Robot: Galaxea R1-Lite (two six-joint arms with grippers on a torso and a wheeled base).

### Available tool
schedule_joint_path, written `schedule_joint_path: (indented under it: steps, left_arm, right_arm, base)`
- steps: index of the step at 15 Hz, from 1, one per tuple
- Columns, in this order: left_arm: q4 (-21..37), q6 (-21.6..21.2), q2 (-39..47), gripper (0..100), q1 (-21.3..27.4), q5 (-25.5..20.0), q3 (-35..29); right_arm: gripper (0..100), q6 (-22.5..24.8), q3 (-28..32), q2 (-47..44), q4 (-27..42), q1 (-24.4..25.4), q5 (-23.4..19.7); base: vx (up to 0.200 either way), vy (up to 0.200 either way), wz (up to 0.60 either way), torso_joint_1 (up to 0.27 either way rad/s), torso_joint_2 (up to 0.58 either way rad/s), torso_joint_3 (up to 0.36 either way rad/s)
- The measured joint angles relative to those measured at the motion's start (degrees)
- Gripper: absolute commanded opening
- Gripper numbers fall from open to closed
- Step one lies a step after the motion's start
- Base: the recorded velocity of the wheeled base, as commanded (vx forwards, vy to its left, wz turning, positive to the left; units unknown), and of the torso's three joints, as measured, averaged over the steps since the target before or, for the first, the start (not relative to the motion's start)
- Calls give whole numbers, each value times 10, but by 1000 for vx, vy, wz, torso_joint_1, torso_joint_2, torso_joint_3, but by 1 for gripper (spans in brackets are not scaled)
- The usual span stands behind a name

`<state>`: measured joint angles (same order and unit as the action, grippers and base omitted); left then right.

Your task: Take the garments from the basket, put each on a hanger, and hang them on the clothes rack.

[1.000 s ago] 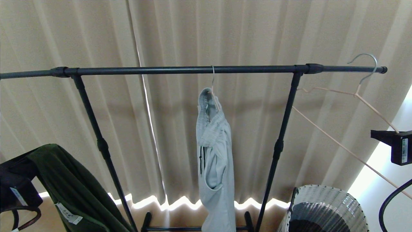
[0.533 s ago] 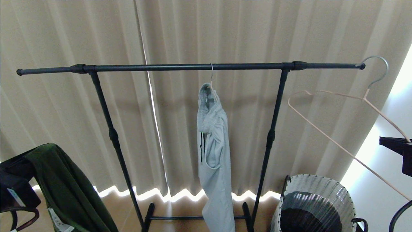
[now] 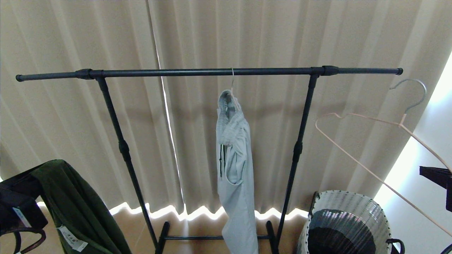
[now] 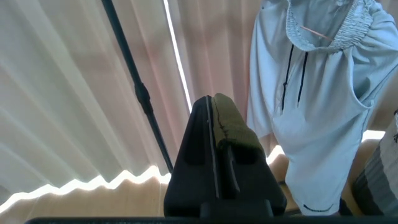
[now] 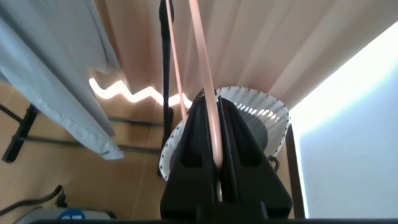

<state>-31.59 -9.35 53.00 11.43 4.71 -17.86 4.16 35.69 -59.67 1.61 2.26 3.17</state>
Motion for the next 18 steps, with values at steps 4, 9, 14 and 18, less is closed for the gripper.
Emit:
schedule_joint_path:
  steps: [4, 9, 14, 18]
  left_arm:
    - [0, 0, 0, 0, 0, 0, 5]
    - [0, -1, 0, 0, 0, 0, 5]
    - [0, -4, -4, 0, 0, -1, 6]
    - [0, -5, -7, 0, 0, 0, 7]
  right_arm:
    - [0, 0, -7, 15, 0, 0, 1]
    - [0, 0, -8, 19, 0, 0, 0]
    - [0, 0, -8, 20, 0, 0, 1]
    - [0, 0, -7, 20, -1, 0, 1]
  base:
    - [0, 0, 0, 0, 0, 0]
    - [0, 120, 0, 1, 1, 3]
    - [0, 200, 0, 0, 1, 4]
    - [0, 150, 0, 2, 3, 1]
